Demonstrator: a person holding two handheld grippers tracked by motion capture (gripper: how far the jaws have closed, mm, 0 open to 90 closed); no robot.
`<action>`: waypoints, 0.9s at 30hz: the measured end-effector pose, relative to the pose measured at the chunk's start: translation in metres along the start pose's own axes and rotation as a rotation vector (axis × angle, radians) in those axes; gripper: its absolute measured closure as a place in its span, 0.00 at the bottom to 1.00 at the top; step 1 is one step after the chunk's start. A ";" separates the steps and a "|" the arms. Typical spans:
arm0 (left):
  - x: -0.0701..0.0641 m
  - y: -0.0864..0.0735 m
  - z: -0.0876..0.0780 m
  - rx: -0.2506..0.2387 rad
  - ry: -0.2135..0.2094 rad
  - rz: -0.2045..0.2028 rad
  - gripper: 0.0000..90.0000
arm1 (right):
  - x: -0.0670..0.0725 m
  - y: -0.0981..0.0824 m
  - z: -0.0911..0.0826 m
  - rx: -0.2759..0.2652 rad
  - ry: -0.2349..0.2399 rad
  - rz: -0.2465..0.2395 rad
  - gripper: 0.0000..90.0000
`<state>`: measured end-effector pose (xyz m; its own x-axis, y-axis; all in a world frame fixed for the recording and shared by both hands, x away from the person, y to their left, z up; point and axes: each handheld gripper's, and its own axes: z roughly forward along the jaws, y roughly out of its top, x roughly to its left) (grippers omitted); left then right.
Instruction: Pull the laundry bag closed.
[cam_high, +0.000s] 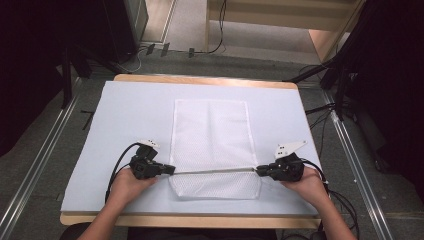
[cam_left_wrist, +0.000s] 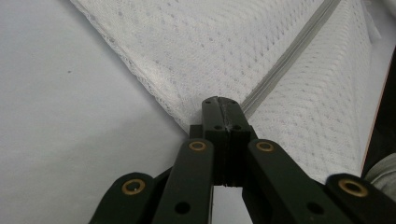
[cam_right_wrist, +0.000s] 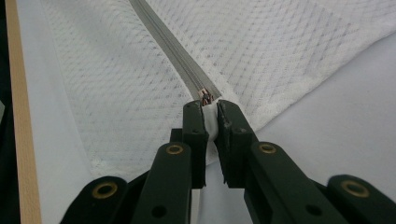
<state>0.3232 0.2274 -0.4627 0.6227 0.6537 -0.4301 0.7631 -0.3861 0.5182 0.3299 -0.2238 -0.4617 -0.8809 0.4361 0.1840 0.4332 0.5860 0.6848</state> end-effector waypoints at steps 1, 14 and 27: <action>0.000 0.000 0.000 -0.001 -0.002 0.000 1.00 | 0.000 0.000 0.000 0.000 0.001 -0.004 0.94; 0.002 0.001 -0.001 0.001 -0.022 -0.004 1.00 | 0.000 0.000 0.002 0.000 0.003 0.009 0.93; -0.008 0.006 -0.014 -0.011 -0.017 0.037 0.75 | 0.006 0.006 -0.004 -0.071 -0.013 0.023 0.65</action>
<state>0.3206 0.2289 -0.4461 0.6532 0.6282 -0.4228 0.7378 -0.4022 0.5422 0.3265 -0.2205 -0.4540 -0.8681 0.4581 0.1912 0.4382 0.5261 0.7289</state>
